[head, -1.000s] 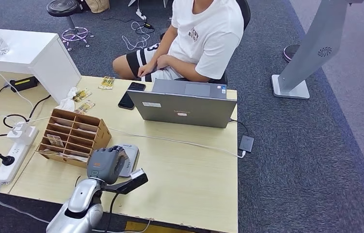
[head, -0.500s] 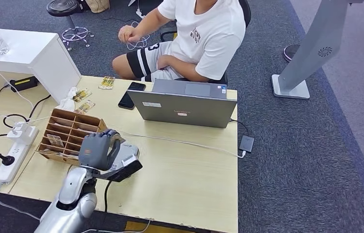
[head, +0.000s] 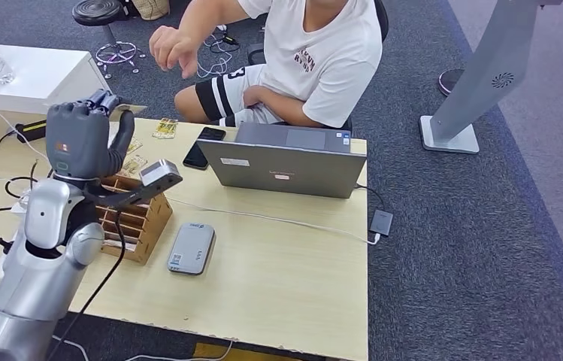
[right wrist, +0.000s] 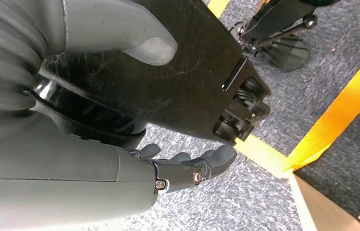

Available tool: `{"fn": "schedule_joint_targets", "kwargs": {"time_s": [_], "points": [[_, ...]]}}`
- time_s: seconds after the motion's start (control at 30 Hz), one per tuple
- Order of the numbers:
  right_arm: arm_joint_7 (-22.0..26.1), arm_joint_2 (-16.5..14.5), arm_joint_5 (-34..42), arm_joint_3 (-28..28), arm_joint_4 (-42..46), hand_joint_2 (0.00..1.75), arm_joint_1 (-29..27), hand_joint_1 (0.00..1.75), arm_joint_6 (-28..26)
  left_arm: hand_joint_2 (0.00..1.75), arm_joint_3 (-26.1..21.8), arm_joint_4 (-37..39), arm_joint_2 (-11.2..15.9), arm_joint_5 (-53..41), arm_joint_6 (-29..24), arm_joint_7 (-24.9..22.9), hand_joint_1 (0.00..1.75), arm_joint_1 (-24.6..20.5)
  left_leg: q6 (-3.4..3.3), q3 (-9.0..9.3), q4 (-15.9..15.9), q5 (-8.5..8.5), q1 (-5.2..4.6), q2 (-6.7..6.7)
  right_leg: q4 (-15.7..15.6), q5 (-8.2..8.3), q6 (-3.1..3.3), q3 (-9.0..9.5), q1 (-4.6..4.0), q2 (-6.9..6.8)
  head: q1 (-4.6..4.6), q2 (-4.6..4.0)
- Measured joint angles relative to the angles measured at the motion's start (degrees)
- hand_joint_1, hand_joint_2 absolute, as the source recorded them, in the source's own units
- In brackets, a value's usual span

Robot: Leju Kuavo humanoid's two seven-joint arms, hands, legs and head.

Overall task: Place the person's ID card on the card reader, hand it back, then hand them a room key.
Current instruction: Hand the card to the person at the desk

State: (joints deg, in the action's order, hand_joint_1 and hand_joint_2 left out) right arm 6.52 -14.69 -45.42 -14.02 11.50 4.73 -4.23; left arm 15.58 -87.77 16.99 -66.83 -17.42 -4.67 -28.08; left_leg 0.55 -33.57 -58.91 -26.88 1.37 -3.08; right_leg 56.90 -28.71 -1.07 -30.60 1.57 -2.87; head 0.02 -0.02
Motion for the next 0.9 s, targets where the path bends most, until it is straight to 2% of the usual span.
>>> {"fn": "schedule_joint_targets", "kwargs": {"time_s": [0.17,0.5,0.53,0.63,0.67,0.9], "points": [[0.38,0.07,-0.05,0.59,-0.01,1.75,-0.08,0.00,0.17,1.75,0.01,1.85,1.09,-2.30,1.71,-1.16,1.75,-4.13,0.01,0.01,0.00,0.01,0.00,-0.02,0.00,0.01,0.00,-0.01,0.00,0.02,0.00,0.00],[0.45,0.07,-0.05,1.21,-0.01,1.75,-0.10,0.00,0.30,1.75,0.03,3.62,1.00,-3.57,2.17,-2.45,1.75,-4.47,0.02,0.00,0.00,0.00,0.00,-0.03,-0.01,0.00,0.00,-0.03,0.01,0.04,-0.01,0.00],[0.44,0.07,-0.06,1.23,-0.01,1.75,-0.10,0.00,0.30,1.75,0.03,3.74,0.99,-3.65,2.26,-2.47,1.40,-4.46,0.02,0.00,0.00,0.00,0.00,-0.03,-0.01,0.00,0.00,-0.03,0.00,0.04,0.00,0.00],[0.43,0.07,-0.07,1.26,0.00,1.75,-0.10,0.00,0.29,1.75,0.07,4.14,0.88,-4.09,2.33,-2.61,0.09,-4.34,0.02,0.00,0.00,0.00,0.00,-0.04,-0.01,0.00,0.00,-0.03,0.00,0.05,0.00,0.00],[0.40,0.07,-0.07,1.27,0.00,1.75,-0.10,0.00,0.29,1.75,0.09,4.25,0.83,-4.27,2.21,-2.75,0.00,-4.25,0.02,0.00,0.00,0.00,0.00,-0.04,-0.01,0.01,0.00,-0.03,0.00,0.06,0.00,0.00],[0.13,0.07,0.07,1.27,0.00,1.75,-0.08,0.00,0.21,1.75,0.11,4.32,0.15,-3.75,-0.20,-2.52,0.00,-1.87,0.02,-0.01,0.00,0.00,0.00,-0.04,-0.01,0.00,0.00,-0.02,0.01,0.05,0.01,0.00]]}}
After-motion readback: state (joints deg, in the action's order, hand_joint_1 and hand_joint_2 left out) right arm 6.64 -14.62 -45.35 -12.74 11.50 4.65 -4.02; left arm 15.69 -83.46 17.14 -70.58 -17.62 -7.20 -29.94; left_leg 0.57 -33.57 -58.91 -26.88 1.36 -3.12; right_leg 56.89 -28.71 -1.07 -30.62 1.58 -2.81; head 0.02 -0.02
